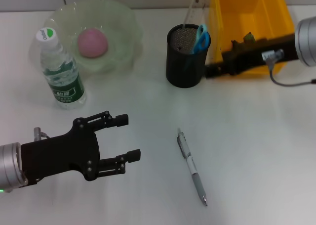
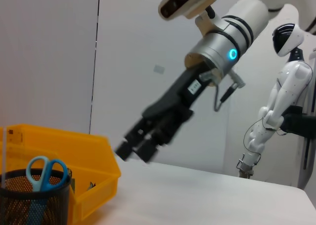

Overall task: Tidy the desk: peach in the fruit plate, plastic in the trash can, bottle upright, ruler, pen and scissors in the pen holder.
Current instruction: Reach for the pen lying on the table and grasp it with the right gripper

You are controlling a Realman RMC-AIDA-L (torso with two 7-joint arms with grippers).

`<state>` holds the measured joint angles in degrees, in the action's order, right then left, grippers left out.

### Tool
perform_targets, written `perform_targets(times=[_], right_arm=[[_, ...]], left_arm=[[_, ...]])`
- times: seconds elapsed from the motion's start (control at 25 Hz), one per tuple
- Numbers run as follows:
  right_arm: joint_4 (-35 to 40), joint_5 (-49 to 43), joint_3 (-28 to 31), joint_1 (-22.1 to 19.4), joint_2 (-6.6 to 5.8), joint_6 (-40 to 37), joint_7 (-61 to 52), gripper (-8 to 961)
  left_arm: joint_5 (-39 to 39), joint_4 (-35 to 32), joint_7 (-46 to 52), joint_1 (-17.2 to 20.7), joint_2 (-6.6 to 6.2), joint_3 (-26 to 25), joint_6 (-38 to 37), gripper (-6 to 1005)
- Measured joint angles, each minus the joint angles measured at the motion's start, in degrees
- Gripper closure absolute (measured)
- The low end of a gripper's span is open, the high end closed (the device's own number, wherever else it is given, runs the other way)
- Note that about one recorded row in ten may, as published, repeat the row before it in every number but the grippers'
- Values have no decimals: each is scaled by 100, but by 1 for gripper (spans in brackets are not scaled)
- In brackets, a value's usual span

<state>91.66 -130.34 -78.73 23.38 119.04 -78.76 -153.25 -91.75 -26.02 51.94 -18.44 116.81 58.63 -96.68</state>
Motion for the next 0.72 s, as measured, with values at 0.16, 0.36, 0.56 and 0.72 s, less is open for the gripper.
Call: perform_targets(times=[0.16, 0.36, 0.56, 0.72], right_arm=[[-11, -225, 195, 310, -4, -898, -297, 119], [28, -514, 249, 518, 0, -1721, -636, 121], [-145, -596, 202, 606, 14, -2018, -782, 128], [-474, -613, 154, 718, 26, -2044, -830, 134]], left_arm=[[0, 1, 0, 11, -7, -14, -7, 211], [-4, -15, -55, 112, -30, -86, -21, 211], [-5, -66, -61, 163, -35, -140, -33, 211], [-33, -69, -61, 165, -47, -199, -35, 210]])
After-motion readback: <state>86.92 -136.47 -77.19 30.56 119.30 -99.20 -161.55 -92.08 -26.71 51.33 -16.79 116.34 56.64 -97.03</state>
